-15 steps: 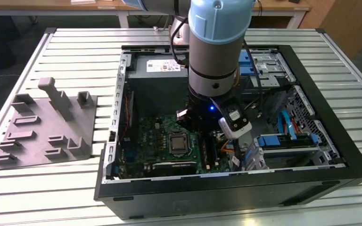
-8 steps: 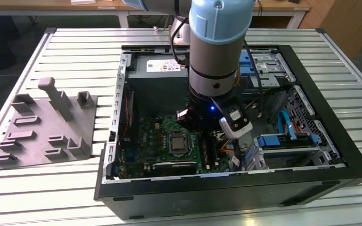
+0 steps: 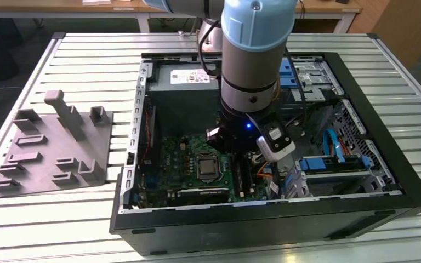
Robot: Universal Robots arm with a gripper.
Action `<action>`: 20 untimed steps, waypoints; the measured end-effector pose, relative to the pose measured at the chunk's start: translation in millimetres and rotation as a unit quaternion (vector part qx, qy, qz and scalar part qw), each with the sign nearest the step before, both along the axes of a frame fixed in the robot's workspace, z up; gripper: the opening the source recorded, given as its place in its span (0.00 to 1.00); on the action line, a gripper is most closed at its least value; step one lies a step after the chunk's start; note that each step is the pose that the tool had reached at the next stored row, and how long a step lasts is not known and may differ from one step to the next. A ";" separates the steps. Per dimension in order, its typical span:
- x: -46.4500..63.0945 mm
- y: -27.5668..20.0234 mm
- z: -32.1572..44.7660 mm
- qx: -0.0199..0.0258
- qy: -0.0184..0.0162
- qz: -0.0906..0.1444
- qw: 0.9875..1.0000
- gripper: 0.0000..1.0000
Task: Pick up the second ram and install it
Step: 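Insert the second ram into the second slot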
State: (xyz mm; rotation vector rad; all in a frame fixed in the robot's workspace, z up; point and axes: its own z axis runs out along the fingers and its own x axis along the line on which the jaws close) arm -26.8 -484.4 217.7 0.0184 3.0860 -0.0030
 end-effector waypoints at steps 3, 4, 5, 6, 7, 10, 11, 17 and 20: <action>0.1 0.0 -1.4 0.000 0.000 0.001 1.000 0.14; 0.1 -0.1 -2.2 0.000 0.000 0.001 1.000 0.14; 0.1 -0.1 -3.0 0.000 0.000 0.001 1.000 0.14; 0.0 -0.1 -3.7 0.000 0.000 0.001 1.000 0.14; 0.1 -0.1 -4.5 0.000 0.000 0.001 1.000 0.14; 0.1 -0.1 -6.1 0.000 0.000 0.001 1.000 0.14; 0.2 0.0 -6.7 0.000 0.000 0.001 1.000 0.14; 0.4 0.0 -7.5 0.000 0.000 0.001 1.000 0.14; 0.5 0.2 -8.0 0.001 0.000 0.001 1.000 0.15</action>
